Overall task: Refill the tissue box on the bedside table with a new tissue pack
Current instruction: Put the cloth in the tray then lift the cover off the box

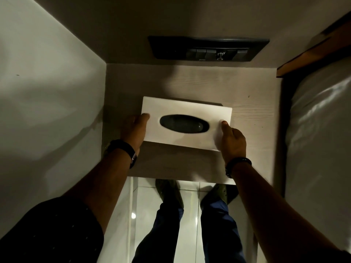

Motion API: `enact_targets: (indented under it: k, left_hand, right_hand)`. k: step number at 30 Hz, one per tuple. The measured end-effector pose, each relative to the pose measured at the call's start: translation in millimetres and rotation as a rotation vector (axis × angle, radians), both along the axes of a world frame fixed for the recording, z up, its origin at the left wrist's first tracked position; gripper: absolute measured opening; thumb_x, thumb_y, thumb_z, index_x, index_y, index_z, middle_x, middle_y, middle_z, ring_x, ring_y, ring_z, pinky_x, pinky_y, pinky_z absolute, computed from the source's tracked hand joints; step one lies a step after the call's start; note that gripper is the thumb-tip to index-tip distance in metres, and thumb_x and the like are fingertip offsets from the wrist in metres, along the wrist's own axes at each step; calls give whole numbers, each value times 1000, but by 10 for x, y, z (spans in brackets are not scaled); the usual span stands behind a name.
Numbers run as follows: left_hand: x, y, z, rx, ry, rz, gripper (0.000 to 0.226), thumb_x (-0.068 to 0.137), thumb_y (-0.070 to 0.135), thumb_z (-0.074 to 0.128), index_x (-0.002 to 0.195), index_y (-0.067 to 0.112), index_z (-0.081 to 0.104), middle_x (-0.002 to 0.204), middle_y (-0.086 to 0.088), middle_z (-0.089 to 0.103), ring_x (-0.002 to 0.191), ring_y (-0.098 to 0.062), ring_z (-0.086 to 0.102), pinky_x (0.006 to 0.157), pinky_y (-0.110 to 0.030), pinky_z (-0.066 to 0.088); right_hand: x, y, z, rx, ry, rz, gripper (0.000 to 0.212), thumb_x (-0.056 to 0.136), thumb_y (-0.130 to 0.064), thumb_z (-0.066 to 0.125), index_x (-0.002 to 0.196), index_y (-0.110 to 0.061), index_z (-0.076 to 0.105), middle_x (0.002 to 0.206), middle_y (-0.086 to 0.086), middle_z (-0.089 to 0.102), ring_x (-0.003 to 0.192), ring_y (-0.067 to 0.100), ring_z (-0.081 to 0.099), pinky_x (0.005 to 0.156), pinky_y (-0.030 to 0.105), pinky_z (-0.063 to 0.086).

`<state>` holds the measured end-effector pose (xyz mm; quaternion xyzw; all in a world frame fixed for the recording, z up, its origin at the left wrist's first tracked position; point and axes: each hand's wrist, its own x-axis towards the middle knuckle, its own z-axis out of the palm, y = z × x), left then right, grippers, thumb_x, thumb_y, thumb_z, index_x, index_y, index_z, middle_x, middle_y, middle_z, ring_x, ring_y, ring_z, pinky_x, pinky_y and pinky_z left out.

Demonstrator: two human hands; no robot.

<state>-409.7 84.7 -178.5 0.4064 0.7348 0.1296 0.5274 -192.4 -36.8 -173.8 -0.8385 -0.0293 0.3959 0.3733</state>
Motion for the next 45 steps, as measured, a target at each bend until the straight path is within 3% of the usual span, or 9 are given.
enact_targets:
  k: [11,14,19,23,27,33,37,41,45]
  left_hand:
    - [-2,-41,-53,46,57,-26,22,91,44,53,73,32,57,83,2,63,76,-17,62,65,-31,52]
    - [-13,-20,-59,36,68,-22,23,87,48,55,83,25,60,87,1,65,77,-16,64,59,-29,50]
    - [-52,-49,-36,13,65,-19,39,77,55,55,94,21,63,92,-3,67,81,-22,65,64,-33,53]
    - [-74,-44,12,-3,65,-5,56,71,57,54,102,11,63,99,-11,68,85,-27,65,76,-45,56]
    - [-51,-53,45,11,51,-13,37,78,52,54,90,18,63,90,-4,67,83,-24,66,66,-36,56]
    - [-38,-76,97,14,2,-39,22,82,49,51,83,29,59,86,0,67,76,-18,66,67,-35,55]
    - [-55,-65,106,25,8,-54,39,83,52,49,97,19,64,92,-4,68,81,-21,66,70,-37,56]
    - [-64,2,116,63,-24,10,12,87,47,57,84,35,57,89,8,63,79,-11,62,62,-26,50]
    - [-23,147,180,61,-67,50,20,87,41,60,104,30,58,92,11,61,83,-10,61,61,-24,48]
  right_hand:
    - [-19,-9,-17,-5,-23,64,38,96,-43,51,70,-15,52,72,0,50,75,20,47,72,31,37]
    - [-11,-7,-1,-6,-20,41,37,95,-45,51,80,-12,59,82,4,57,82,23,51,76,34,41]
    - [28,5,38,-3,0,-32,28,93,-47,53,87,-21,61,97,1,60,96,22,56,90,38,46]
    - [47,65,68,-6,25,-53,29,91,-49,55,85,-21,61,96,0,62,96,23,57,87,36,47]
    - [45,75,88,1,33,-76,38,91,-49,54,102,-13,61,106,5,59,97,23,55,81,34,42]
    - [46,88,103,-6,22,-38,36,91,-48,54,98,-13,56,103,5,55,95,23,52,81,34,39]
    - [58,99,118,6,58,-27,37,91,-47,55,102,-12,57,106,4,55,98,22,52,85,33,39]
    - [42,106,132,33,91,-27,31,90,-44,58,97,-14,56,100,1,56,96,22,54,87,36,45]
    - [62,203,177,87,163,-87,19,87,-40,61,89,-22,54,89,-4,57,96,24,57,89,40,47]
